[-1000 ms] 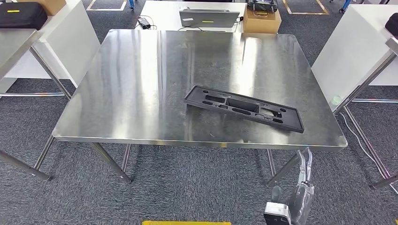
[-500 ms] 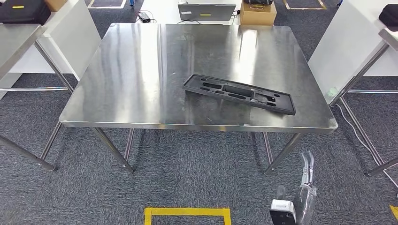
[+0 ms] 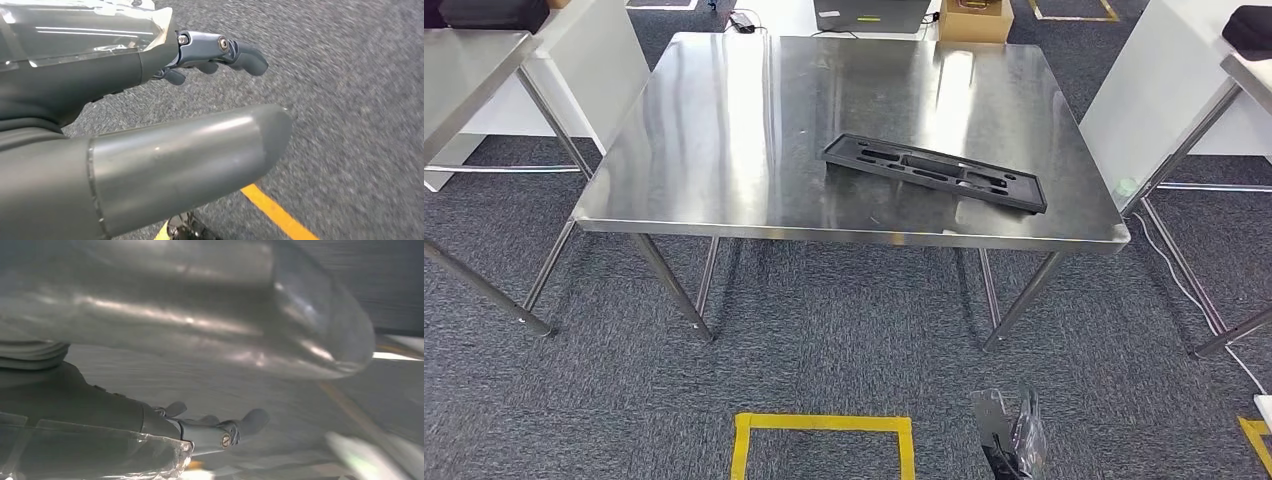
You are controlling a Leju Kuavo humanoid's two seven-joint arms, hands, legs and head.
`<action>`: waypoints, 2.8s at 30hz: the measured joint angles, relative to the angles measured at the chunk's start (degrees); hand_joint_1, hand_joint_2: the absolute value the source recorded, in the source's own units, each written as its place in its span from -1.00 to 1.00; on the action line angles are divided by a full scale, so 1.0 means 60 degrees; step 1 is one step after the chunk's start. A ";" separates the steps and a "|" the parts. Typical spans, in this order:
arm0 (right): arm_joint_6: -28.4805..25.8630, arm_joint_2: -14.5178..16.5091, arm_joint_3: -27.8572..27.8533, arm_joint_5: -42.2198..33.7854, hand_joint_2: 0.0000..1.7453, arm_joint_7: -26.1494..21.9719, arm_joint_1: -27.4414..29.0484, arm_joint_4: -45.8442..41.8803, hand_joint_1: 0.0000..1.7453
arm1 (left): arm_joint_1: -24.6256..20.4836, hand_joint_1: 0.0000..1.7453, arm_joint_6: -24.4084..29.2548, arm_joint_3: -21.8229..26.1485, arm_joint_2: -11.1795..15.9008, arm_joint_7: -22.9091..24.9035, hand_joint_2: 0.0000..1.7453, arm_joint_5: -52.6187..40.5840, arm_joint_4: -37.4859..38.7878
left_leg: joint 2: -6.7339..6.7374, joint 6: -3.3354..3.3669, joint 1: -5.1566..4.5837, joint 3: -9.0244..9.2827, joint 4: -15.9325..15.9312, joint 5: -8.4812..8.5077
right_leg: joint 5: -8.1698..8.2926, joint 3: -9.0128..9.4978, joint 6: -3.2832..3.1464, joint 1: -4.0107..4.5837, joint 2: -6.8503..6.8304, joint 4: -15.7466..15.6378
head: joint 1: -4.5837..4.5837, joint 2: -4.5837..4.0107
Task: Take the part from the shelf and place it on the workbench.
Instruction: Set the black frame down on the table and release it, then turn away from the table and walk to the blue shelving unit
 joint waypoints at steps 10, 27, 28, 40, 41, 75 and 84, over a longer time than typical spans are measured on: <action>0.1166 -0.0367 -0.0105 0.1458 -1.00 0.5948 0.0120 0.3802 -1.00 | 0.0002 -1.00 0.0209 0.0338 -0.0056 0.0171 -1.00 0.0009 -0.0004 | 0.0043 0.0312 -0.0077 -0.1352 -0.0061 0.1200 | -0.1318 0.0485 0.0183 -0.0019 0.0118 0.1532 | 0.0066 0.0000; -0.0363 -0.0516 -0.0055 0.2078 -1.00 0.4420 0.0006 0.4455 -1.00 | 0.0021 -1.00 0.0548 0.0882 -0.0162 0.0401 -1.00 0.0030 -0.0005 | 0.0029 -0.0351 0.0163 -0.0038 0.0628 -0.0062 | -0.0277 0.0125 -0.0359 -0.0017 0.0012 0.0020 | 0.0002 0.0000; -0.0379 -0.0527 -0.0100 0.2105 -1.00 0.4348 -0.0018 0.4469 -1.00 | 0.0009 -1.00 0.0499 0.0881 -0.0164 0.0343 -1.00 -0.0016 -0.0006 | 0.0016 -0.0305 0.0131 0.0191 0.0218 -0.0219 | -0.0221 0.0047 -0.0280 -0.0006 0.0004 0.0079 | 0.0007 0.0000; -0.0133 -0.0722 -0.0601 0.1951 -1.00 0.4295 -0.0031 0.4624 -1.00 | 0.0016 -1.00 0.0354 0.0878 -0.0211 0.0251 -1.00 -0.0235 -0.0004 | 0.0160 0.0259 -0.0015 -0.1210 -0.0057 0.0963 | -0.1348 0.0174 0.0208 -0.0043 0.0104 0.2034 | 0.0056 0.0000; -0.0138 -0.0737 -0.0633 0.1934 -1.00 0.4226 -0.0042 0.4625 -1.00 | 0.0017 -1.00 0.0352 0.0879 -0.0218 0.0245 -1.00 -0.0239 -0.0005 | 0.0160 0.0212 -0.0029 -0.1315 -0.0046 0.1065 | -0.1252 0.0775 0.0221 -0.0033 0.0107 0.1252 | 0.0056 0.0000; -0.0188 -0.0892 -0.1295 0.1724 -1.00 0.4101 -0.0136 0.4685 -1.00 | -0.0022 -1.00 0.0186 0.0858 -0.0146 -0.0032 -1.00 -0.0751 -0.0004 | 0.0141 -0.0144 0.0006 -0.1536 -0.0001 0.1432 | -0.1620 0.1810 -0.0069 -0.0025 0.0169 -0.0458 | 0.0130 -0.0003; -0.0274 -0.0883 -0.1398 0.1720 -1.00 0.4325 -0.0085 0.4690 -1.00 | -0.0009 -1.00 0.0228 0.0831 -0.0076 0.0061 -1.00 -0.0945 0.0007 | 0.0079 -0.0385 0.0124 -0.2053 0.2712 -0.0406 | -0.1017 0.1149 -0.0598 -0.0009 -0.0190 -0.0347 | 0.0055 0.0000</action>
